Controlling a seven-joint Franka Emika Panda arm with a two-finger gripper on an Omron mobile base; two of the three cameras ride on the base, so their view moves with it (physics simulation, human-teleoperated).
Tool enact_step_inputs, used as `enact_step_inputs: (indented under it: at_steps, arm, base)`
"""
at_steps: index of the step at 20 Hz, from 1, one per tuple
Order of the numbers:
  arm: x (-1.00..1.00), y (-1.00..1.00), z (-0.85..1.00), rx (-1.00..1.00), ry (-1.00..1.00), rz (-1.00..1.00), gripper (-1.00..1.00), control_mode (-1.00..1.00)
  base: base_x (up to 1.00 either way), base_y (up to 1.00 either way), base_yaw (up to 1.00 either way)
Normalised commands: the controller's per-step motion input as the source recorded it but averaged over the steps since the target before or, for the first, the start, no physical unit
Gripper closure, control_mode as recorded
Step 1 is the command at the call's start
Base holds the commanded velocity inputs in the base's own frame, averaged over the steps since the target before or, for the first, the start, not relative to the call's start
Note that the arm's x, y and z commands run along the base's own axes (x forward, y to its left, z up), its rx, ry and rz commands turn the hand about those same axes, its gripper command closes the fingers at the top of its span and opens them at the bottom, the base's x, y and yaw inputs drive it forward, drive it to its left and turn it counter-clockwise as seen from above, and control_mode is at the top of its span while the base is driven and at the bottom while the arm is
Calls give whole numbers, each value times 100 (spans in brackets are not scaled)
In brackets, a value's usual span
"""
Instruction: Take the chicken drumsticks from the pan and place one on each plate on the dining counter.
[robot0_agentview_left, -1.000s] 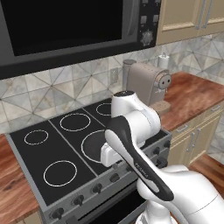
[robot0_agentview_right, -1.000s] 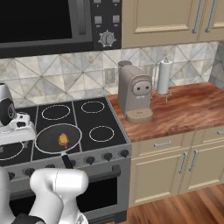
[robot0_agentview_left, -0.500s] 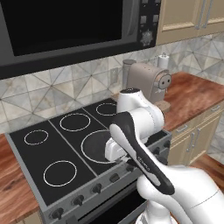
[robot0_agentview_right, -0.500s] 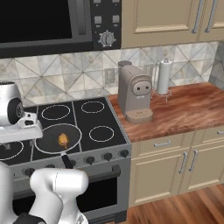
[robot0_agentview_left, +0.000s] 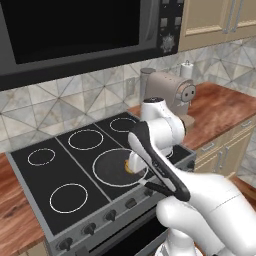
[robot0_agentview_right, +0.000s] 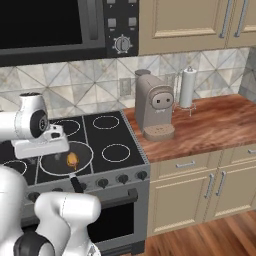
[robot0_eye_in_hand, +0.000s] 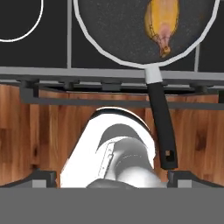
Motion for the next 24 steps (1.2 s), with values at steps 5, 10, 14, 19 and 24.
enact_step_inputs:
  at_steps: [5,10,14,19,24]
  arm:
    - [71,-23,-37,-6,-3,4,-100,-100]
    - [72,0,-40,-1,-5,0,-100,-100]
    - [57,2,-35,1,-5,0,-100,-100]
    - [38,12,-40,6,-5,0,-100,-100]
    - [24,4,-30,12,0,0,-100,-100]
  base:
    - [0,0,0]
    - [0,0,0]
    - [0,0,0]
    - [0,0,0]
    - [0,0,0]
